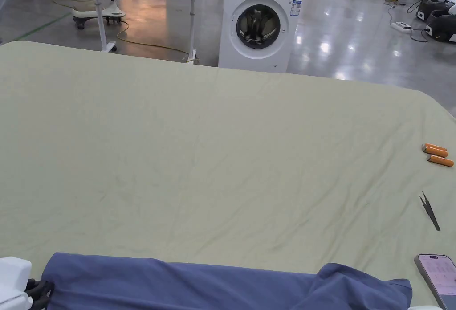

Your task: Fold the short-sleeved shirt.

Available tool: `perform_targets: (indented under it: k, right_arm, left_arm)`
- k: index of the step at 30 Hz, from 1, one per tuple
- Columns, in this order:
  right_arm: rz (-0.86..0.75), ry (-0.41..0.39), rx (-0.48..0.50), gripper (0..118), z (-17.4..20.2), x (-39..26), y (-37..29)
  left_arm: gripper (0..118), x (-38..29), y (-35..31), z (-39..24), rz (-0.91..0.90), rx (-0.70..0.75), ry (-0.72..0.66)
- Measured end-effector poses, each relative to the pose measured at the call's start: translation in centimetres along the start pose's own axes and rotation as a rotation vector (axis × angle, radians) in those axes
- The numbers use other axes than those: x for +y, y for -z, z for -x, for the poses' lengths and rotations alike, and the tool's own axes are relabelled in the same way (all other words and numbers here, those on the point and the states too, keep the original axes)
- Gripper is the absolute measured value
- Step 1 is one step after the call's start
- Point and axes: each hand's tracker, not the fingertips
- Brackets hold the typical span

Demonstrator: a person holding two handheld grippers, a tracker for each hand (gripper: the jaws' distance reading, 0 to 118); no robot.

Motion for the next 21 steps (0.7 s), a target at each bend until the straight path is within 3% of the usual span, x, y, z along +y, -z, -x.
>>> perform_targets:
  k: [1,2,4,12,15,18,21]
  right_arm:
    - [-0.011,0.015,-0.031,73,0.0,0.4,-0.6]
    - [-0.038,0.039,-0.048,80,-0.1,0.8,-1.4]
    - [-0.116,0.081,-0.035,80,-0.3,1.8,-3.3]
    - [-0.536,0.148,-0.093,79,3.7,6.9,-7.5]
    - [-0.677,0.189,-0.074,65,5.9,8.5,-7.6]
    - [-0.766,0.222,-0.063,11,8.0,9.8,-7.4]
    - [-0.847,0.222,-0.093,6,9.9,10.6,-7.3]
  left_arm:
    - [26,0.3,-0.4,0.0,-0.023,0.003,-0.023]
    - [35,0.8,-0.8,-0.3,-0.058,-0.009,-0.037]
    - [43,1.9,-1.4,-1.0,-0.119,-0.014,-0.048]
    - [41,7.0,-3.2,-5.4,-0.396,0.021,-0.039]
    - [28,8.3,-3.9,-7.4,-0.506,0.051,0.000]
    - [18,8.9,-3.8,-8.5,-0.614,0.088,0.013]
    - [0,9.4,-4.5,-9.8,-0.702,0.155,0.037]
